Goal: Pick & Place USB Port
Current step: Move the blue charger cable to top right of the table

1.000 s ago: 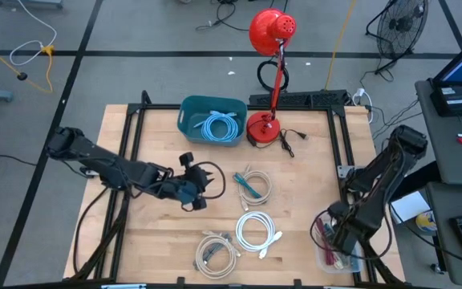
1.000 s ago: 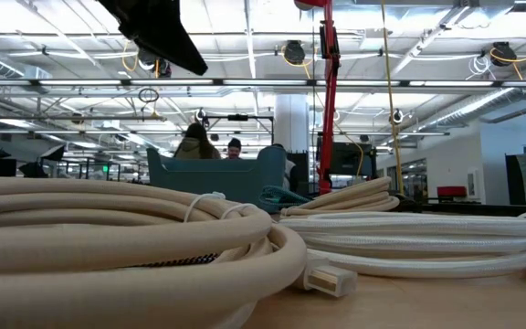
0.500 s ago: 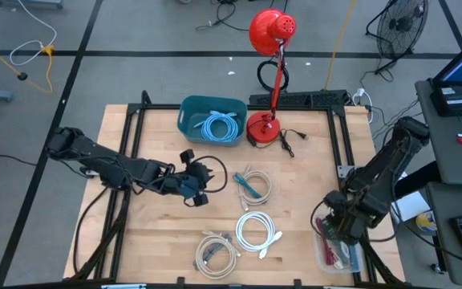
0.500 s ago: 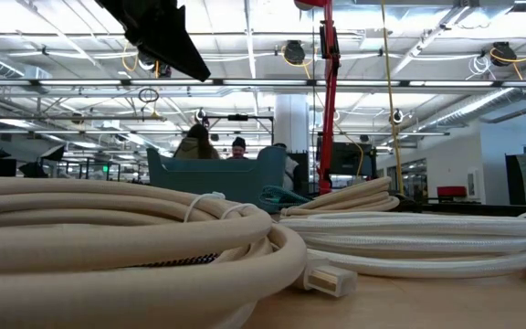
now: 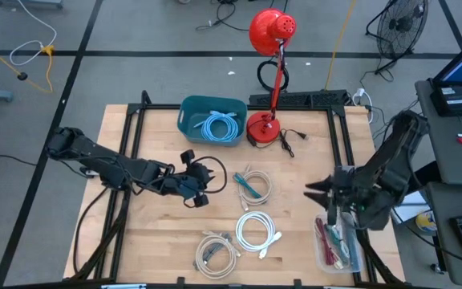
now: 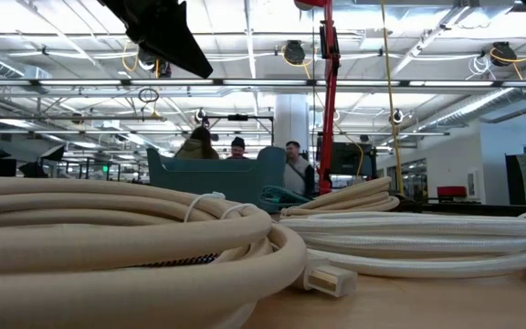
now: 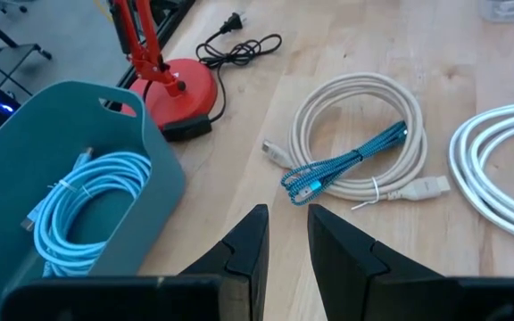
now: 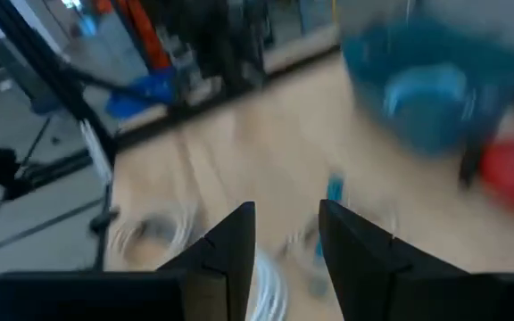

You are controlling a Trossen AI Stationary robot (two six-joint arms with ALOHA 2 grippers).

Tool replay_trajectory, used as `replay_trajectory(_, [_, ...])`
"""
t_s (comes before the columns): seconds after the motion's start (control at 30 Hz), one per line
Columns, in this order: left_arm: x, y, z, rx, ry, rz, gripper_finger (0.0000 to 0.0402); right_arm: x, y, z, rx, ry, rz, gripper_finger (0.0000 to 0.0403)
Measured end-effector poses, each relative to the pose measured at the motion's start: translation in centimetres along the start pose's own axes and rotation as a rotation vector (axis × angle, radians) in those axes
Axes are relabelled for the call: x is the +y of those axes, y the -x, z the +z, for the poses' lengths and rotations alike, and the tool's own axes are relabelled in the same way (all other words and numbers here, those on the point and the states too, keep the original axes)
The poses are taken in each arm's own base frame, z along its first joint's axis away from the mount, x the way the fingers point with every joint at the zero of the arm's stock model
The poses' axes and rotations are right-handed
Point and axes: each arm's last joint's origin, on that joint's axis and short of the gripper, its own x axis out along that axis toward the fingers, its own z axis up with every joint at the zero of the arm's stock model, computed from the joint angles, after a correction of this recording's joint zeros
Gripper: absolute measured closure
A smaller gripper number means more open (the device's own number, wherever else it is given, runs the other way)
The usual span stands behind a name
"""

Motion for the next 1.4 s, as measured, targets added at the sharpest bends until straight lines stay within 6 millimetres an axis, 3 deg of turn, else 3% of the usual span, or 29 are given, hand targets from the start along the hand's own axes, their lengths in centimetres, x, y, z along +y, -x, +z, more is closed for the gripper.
replay_trajectory(0.27, [0.0, 0.0, 0.0, 0.0, -0.001, 0.0, 0.0316, 0.7, -1.6, 3.3, -0.216, 0.241, -0.105, 0.0282])
replay_trajectory(0.43, [0.0, 0.0, 0.0, 0.0, -0.007, 0.0, 0.0316, 0.3, -4.4, 4.2, -0.238, 0.317, -0.147, 0.0282])
replay_trajectory(0.67, [0.0, 0.0, 0.0, 0.0, -0.008, 0.0, 0.0316, -2.0, -9.4, 4.3, -0.213, 0.316, -0.076, 0.0282])
replay_trajectory(0.83, [0.0, 0.0, 0.0, 0.0, -0.008, 0.0, 0.0316, -4.5, -12.6, 3.0, -0.155, 0.309, -0.067, 0.0282])
replay_trajectory(1.07, [0.0, 0.0, 0.0, 0.001, -0.024, 0.0, 0.0316, -7.8, -16.3, -0.2, 0.034, 0.311, -0.089, 0.0282])
replay_trajectory(1.4, [0.0, 0.0, 0.0, 0.0, -0.025, 0.0, 0.0316, -9.2, -21.0, -4.4, 0.3, 0.282, -0.012, 0.0282])
